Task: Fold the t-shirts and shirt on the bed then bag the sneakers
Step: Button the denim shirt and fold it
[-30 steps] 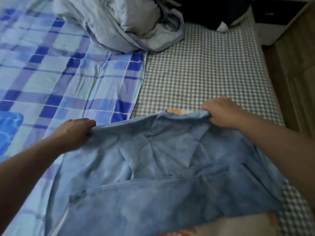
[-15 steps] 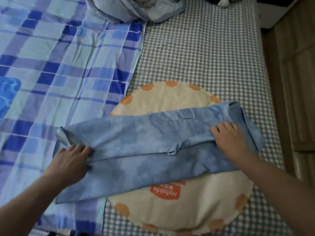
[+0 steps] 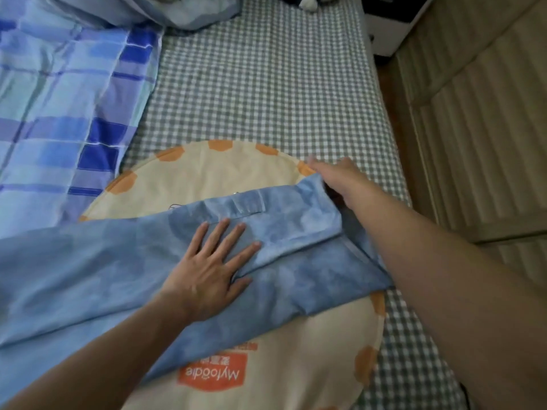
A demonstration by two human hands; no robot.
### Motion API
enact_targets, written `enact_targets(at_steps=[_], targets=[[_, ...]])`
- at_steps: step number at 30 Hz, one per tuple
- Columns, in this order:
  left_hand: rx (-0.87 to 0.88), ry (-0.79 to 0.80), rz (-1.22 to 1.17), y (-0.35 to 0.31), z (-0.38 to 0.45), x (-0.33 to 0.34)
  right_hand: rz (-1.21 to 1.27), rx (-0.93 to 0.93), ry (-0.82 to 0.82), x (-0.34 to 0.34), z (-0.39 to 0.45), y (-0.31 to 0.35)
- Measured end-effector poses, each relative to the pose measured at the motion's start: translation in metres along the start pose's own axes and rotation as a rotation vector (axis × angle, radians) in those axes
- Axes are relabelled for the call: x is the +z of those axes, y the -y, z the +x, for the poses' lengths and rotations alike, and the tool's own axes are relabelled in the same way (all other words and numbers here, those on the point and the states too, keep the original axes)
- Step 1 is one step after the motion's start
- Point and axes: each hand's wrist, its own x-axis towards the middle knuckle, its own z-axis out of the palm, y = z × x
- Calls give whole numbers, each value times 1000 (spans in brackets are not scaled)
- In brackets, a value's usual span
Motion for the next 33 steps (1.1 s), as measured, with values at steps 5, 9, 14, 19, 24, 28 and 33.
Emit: enact_targets(at_steps=[5, 9, 14, 19, 24, 28, 33], targets=[[-68, 19, -14, -6, -5, 6, 120, -104, -235, -1, 53, -16], [-67, 85, -22, -6, -4, 8, -396, -603, -684, 9, 23, -49], [-78, 71, 5, -10, -1, 6, -1016, -1011, -352, 61, -14, -99], [-114, 105, -2, -18, 2, 12, -867, -571, -98, 28, 34, -143], [-119, 80, 10, -18, 3, 17, -772, -762, -287, 58, -13, -99], [-112, 39, -41, -23, 2, 6, -828, -853, -184, 79, -15, -108], [-558, -33, -88, 21, -42, -17, -855, -719, -221, 88, -1, -128]])
